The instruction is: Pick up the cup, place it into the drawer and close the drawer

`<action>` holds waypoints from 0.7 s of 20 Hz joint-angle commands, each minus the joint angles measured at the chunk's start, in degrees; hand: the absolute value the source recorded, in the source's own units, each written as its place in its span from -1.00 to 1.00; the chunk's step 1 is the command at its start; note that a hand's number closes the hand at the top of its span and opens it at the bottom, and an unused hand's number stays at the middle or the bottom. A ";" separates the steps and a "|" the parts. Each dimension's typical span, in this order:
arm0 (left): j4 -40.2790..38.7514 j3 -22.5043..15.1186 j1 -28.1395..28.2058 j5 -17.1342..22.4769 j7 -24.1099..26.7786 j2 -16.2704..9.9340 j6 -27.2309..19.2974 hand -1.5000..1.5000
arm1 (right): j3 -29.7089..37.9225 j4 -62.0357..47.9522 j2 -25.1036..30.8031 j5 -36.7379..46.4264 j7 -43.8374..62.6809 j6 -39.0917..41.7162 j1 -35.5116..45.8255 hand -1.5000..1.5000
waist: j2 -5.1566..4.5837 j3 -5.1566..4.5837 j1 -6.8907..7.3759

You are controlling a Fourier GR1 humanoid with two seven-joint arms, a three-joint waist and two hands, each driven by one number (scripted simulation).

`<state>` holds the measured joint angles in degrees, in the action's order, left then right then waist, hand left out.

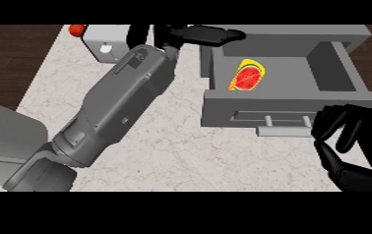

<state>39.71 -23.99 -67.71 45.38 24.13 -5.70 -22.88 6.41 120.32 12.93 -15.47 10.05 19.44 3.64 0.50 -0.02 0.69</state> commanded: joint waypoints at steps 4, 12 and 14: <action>15.69 -0.09 14.75 0.13 -2.78 -5.90 -2.14 -1.00 | -1.57 2.11 4.04 7.04 0.70 3.18 -1.96 1.00 | 0.25 -0.03 1.42; 36.32 2.60 32.79 1.03 -7.49 -19.46 0.19 -1.00 | -3.59 -2.10 3.33 14.78 -1.89 3.10 -4.54 1.00 | -0.04 0.03 0.93; 36.63 4.36 34.28 1.57 -7.98 -19.64 2.47 -1.00 | -9.46 -5.25 -0.18 23.58 -2.47 -1.05 0.50 1.00 | -0.37 0.01 0.61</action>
<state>71.23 -21.78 -39.26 46.20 17.39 -21.47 -23.04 1.30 117.92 14.87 -0.05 9.06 20.83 2.16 0.40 0.00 1.60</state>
